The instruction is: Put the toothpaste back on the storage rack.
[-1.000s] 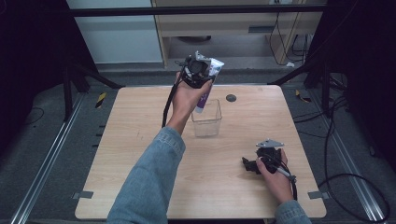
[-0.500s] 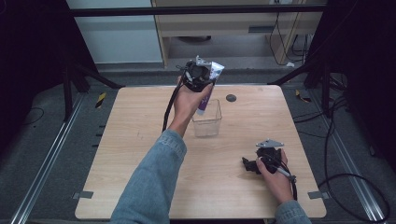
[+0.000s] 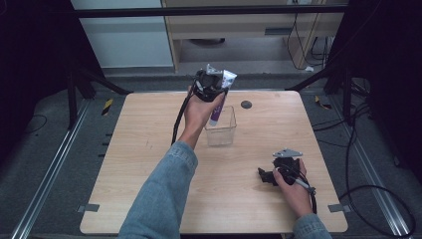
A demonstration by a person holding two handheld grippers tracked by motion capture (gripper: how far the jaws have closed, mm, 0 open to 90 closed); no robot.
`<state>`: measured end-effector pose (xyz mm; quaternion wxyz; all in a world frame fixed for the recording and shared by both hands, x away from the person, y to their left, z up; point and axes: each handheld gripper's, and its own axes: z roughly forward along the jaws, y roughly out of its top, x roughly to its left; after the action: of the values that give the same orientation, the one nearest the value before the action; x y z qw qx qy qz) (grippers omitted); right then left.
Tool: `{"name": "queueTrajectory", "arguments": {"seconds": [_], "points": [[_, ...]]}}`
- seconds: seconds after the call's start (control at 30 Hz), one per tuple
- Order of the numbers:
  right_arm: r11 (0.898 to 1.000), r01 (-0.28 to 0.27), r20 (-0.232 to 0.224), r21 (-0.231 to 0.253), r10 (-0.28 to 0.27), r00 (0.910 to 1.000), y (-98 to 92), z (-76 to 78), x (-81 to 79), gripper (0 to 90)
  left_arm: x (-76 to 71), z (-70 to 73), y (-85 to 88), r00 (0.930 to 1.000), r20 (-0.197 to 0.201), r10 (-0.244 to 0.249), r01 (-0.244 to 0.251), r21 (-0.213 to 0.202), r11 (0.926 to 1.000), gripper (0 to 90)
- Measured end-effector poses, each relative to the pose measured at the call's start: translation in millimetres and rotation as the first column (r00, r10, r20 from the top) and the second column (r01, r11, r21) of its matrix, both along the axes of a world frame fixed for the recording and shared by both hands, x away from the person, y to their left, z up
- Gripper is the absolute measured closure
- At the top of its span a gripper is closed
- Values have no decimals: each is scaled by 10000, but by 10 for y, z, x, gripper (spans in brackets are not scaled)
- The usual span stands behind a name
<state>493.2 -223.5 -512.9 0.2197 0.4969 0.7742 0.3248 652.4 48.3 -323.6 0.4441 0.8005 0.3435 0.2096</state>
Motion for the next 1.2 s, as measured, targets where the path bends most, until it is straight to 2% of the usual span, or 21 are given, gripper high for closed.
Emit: {"name": "queueTrajectory", "arguments": {"seconds": [0.8,0.87,0.93,1.2], "points": [[10000,-37,10,-43,37,10000,-2,-1,1,4,-61,-177,13,9994,338,-33,37,-132,9999,781],[10000,-34,2,-40,34,10000,-2,0,1,4,-67,-182,6,9993,371,-69,73,-96,9999,781],[10000,-36,0,-40,36,10000,-2,0,1,4,-77,-179,-1,9987,503,-110,122,-242,9996,780],[10000,-2,-3,26,2,10000,1,0,1,4,-94,-186,-17,9979,606,-224,237,-195,9995,780]]}}
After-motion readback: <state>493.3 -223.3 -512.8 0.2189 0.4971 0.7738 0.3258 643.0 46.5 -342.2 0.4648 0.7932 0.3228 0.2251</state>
